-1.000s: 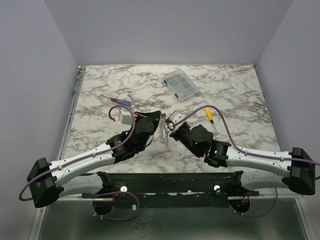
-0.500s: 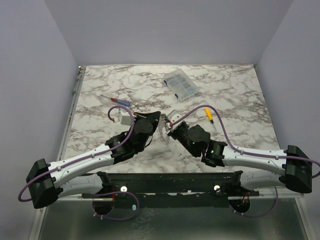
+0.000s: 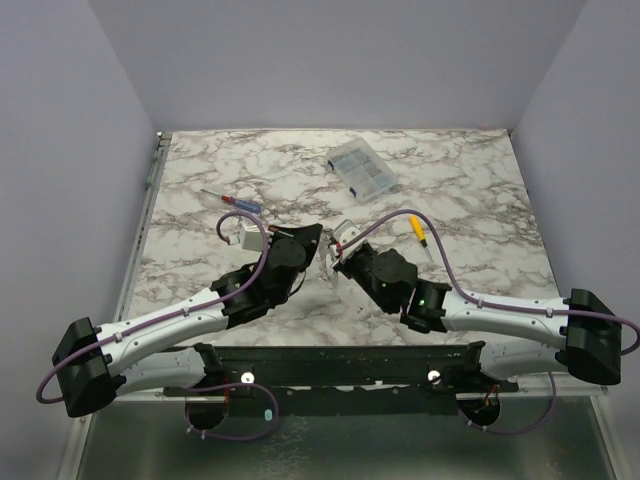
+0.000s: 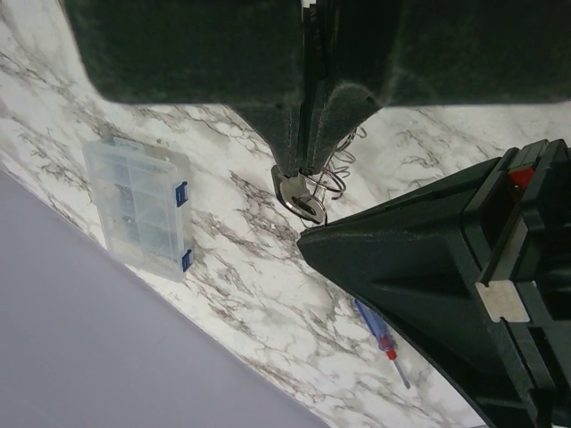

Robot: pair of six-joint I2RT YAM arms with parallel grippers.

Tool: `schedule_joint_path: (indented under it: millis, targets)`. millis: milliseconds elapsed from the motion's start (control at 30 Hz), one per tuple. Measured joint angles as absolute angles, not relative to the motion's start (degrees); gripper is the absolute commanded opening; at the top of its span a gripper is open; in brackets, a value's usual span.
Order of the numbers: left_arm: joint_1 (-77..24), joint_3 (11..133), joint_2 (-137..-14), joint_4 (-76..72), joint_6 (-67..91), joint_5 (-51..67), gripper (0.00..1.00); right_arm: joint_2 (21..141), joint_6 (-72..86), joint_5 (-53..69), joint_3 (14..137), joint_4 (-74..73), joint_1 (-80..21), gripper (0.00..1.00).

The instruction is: Put the keys on the keyring

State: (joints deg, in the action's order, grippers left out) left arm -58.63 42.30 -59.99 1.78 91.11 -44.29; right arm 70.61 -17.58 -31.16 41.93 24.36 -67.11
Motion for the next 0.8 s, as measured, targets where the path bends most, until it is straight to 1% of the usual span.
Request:
schedule_joint_path:
  millis: [800]
  targets:
    - [-58.6,41.5,-59.9,1.3,91.7,-43.9,0.0,71.5,-17.5,-31.6,43.0,23.7,-66.3,0.01]
